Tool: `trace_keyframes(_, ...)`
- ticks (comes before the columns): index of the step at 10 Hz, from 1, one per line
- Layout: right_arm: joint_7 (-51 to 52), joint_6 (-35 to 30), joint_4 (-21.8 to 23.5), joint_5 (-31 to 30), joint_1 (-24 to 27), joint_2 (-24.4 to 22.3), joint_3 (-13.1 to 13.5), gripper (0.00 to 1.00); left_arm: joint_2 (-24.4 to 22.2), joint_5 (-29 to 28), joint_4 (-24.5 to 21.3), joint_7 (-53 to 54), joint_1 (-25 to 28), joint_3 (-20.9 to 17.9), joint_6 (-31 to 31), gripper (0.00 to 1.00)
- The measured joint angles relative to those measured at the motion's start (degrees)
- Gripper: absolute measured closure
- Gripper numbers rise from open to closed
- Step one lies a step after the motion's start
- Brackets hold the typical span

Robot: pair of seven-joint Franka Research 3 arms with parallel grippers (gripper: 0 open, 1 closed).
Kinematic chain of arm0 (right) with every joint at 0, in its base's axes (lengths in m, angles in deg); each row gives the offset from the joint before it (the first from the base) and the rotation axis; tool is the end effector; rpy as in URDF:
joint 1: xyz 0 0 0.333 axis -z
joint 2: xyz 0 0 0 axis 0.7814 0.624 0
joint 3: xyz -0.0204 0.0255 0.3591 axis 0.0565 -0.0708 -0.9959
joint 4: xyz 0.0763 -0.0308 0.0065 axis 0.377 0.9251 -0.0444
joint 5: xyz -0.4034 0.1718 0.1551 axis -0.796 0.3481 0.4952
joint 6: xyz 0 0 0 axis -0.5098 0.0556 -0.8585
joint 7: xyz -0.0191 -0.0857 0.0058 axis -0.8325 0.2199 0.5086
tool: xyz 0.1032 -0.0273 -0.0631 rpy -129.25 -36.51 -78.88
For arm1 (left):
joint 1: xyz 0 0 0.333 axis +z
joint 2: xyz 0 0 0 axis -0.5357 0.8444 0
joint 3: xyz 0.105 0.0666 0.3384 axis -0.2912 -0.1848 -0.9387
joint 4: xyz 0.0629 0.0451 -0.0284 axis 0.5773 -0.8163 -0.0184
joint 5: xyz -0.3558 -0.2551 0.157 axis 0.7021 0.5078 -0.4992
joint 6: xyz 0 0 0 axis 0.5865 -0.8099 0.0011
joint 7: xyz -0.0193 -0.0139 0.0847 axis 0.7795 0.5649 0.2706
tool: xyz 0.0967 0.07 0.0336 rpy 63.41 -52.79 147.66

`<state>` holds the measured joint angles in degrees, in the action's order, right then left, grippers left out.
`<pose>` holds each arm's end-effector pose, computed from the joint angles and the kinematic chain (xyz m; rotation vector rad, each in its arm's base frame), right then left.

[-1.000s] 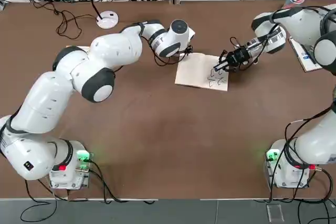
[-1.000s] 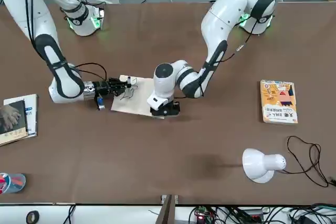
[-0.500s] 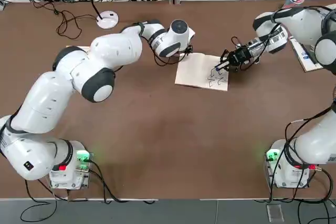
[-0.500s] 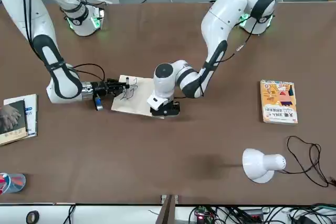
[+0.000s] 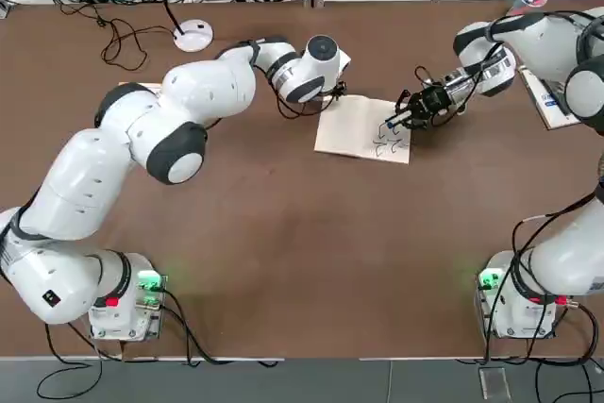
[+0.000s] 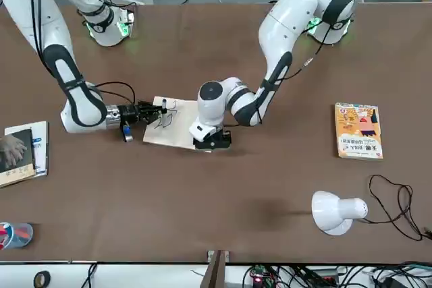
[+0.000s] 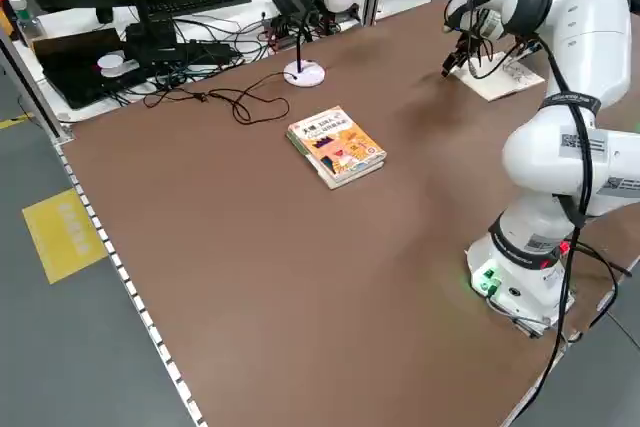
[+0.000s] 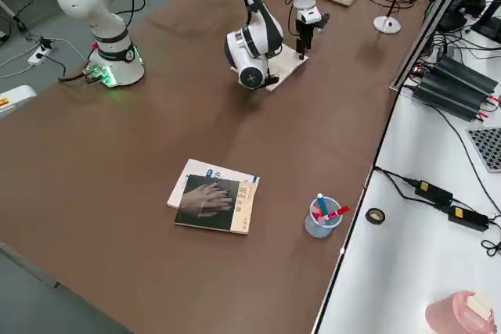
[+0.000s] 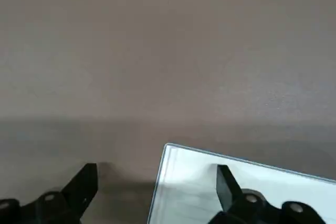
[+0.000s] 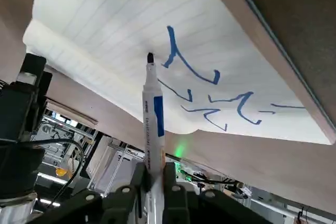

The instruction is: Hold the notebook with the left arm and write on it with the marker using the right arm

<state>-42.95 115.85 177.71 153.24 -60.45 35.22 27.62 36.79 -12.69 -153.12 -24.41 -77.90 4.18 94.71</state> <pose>0.5431 0.1900 0.1169 -1.9782 0.8013 0.9156 0.5961 -0.6208 0.1245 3.0699 0.0677 0.3631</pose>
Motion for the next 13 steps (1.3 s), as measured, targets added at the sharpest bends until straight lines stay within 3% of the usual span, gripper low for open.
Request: trace_keyframes(13, 0.00, 0.39, 0.01, 2.25, -2.96, 0.35, -0.32, 0.83, 0.00, 0.00, 0.00, 0.00, 0.00, 0.00, 0.00, 0.00)
